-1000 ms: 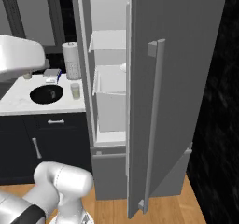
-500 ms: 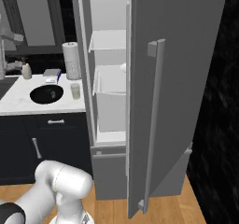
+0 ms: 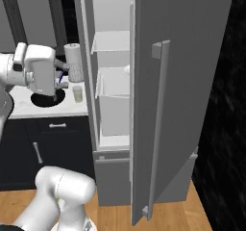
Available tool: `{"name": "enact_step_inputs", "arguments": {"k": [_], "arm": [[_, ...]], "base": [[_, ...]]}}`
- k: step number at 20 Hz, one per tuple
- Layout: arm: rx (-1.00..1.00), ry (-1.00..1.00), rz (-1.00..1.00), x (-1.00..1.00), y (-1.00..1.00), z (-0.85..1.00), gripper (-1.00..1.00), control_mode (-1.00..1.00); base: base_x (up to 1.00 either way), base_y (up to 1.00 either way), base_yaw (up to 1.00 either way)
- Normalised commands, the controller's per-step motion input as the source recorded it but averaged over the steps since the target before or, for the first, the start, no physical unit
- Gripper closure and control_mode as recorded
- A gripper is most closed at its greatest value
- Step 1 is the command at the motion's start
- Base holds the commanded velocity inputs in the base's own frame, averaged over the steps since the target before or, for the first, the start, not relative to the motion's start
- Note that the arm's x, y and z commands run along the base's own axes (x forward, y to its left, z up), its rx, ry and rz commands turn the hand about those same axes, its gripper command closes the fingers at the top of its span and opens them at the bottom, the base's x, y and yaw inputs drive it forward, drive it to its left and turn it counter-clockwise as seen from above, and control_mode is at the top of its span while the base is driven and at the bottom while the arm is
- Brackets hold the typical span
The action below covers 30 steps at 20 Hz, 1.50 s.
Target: Grab a lemon wedge from the fridge and one ice cube from the ice bowl, and put them in the glass of lemonade.
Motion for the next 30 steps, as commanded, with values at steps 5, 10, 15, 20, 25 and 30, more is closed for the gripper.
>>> {"name": "enact_step_inputs", "arguments": {"k": [5,10,15,20,25,30], "arm": [[0.00,0.00,-0.05,0.86,-0.10,-0.42,-1.00,-1.00],[0.00,0.00,-0.03,0.52,-0.44,-0.23,-1.00,-1.00],[0.00,0.00,-0.05,0.45,-0.39,-0.07,-1.00,-1.00],[0.00,0.00,-0.07,0.52,-0.50,-0.23,-1.00,-1.00],[0.00,0.00,-0.09,0.54,-0.63,-0.35,-1.00,-1.00],[0.00,0.00,-0.14,0.18,-0.93,-0.36,-1.00,-1.00]], "base": [[0.00,0.00,0.00],[0.00,0.00,0.00],[0.00,0.00,0.00],[0.00,0.00,0.00],[0.00,0.00,0.00],[0.00,0.00,0.00]]}}
